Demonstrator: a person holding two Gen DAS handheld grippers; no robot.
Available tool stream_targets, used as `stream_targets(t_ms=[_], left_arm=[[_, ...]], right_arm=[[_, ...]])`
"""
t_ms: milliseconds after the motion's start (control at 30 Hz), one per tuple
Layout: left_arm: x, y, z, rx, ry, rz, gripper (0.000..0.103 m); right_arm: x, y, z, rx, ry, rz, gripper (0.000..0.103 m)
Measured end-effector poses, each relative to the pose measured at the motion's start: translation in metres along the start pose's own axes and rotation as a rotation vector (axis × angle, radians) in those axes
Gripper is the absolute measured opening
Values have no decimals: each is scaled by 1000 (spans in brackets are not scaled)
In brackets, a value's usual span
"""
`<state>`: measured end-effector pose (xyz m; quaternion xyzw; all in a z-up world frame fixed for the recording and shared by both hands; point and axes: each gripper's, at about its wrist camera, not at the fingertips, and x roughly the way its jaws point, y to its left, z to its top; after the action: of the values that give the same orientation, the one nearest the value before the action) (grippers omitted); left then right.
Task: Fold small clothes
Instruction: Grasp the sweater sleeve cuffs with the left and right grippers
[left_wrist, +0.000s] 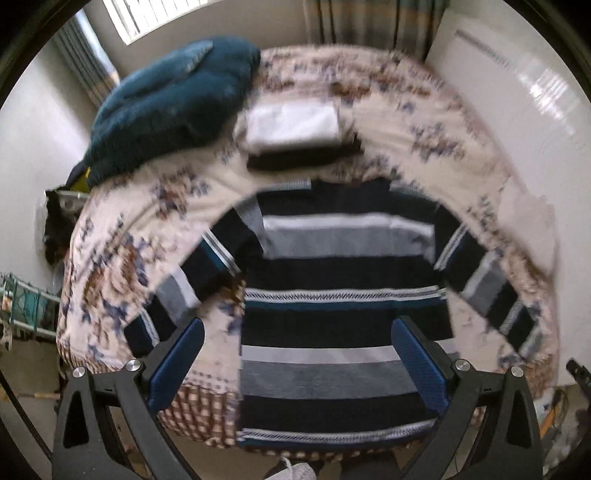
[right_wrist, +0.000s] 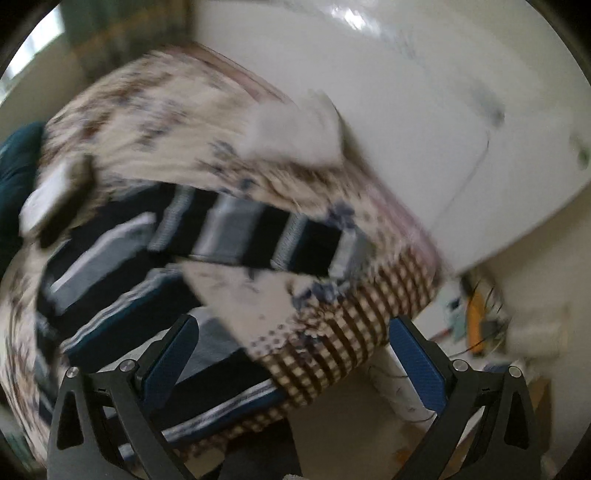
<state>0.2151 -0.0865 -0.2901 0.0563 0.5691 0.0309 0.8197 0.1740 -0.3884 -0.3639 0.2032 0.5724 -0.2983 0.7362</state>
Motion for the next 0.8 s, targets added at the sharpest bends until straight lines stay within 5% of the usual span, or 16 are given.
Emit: stream_targets(t_ms=[267, 367, 467, 667, 700, 800], left_arm=[[157, -28, -16, -51, 246, 123, 103], [198, -27, -17, -80, 281, 135, 103], [234, -28, -12, -114, 297, 132, 103], [275, -22, 0, -143, 299, 121, 103], [278, -20, 2, -146, 295, 113, 103], [278, -11, 8, -152, 279, 97, 103]], right_arm=[[211, -110, -5, 498, 245, 135, 103], [262, -143, -10, 709, 240, 174, 103], [295, -158, -6, 791, 195, 186, 99], [329, -143, 15, 781, 111, 136, 48], [329, -140, 17, 789, 104, 142, 21], [320, -127, 34, 773, 90, 162, 18]])
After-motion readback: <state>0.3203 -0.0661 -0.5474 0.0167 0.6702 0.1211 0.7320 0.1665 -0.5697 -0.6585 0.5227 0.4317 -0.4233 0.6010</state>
